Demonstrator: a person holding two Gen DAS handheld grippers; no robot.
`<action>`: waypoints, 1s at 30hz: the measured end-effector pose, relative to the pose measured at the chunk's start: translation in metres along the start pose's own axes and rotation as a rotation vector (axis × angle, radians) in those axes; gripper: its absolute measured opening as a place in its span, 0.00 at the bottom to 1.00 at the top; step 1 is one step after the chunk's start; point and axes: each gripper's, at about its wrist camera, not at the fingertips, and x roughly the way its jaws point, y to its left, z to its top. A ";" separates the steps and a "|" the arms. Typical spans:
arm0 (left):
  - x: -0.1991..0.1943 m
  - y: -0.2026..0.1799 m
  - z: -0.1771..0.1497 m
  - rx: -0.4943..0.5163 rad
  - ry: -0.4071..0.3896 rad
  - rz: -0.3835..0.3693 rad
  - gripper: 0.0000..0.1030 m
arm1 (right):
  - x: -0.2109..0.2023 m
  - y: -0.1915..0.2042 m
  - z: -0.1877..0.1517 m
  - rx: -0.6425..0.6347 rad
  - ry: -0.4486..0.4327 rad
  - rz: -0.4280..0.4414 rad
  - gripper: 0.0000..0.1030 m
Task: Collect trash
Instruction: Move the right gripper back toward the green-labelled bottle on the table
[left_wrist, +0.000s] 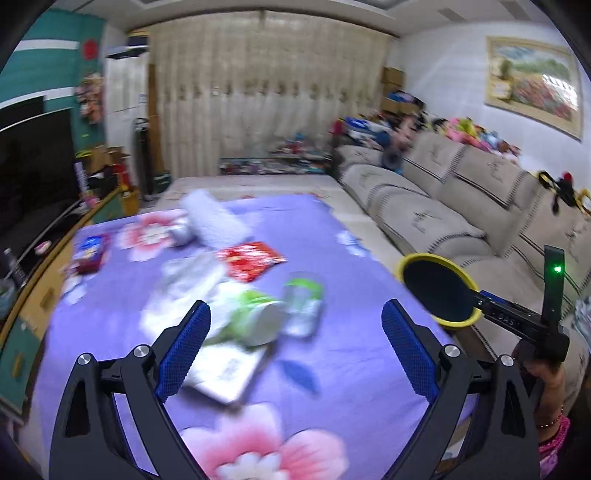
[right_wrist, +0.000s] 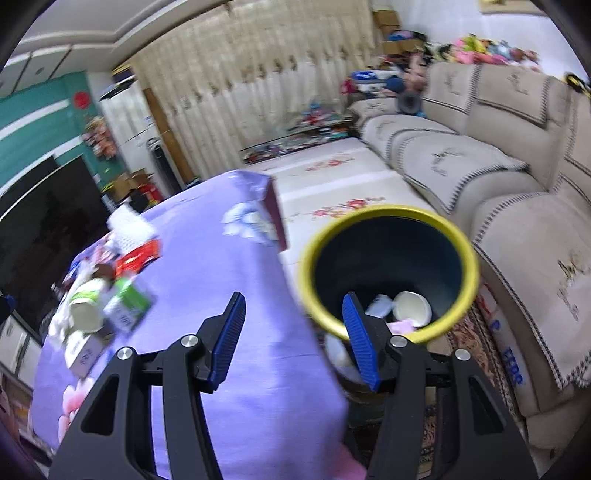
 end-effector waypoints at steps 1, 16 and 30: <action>-0.006 0.011 -0.004 -0.012 -0.003 0.017 0.90 | 0.001 0.008 -0.001 -0.016 0.003 0.014 0.51; -0.050 0.111 -0.044 -0.186 -0.013 0.165 0.90 | 0.031 0.181 -0.026 -0.279 0.107 0.391 0.51; -0.037 0.120 -0.051 -0.221 0.013 0.145 0.90 | 0.074 0.233 -0.014 -0.341 0.145 0.418 0.51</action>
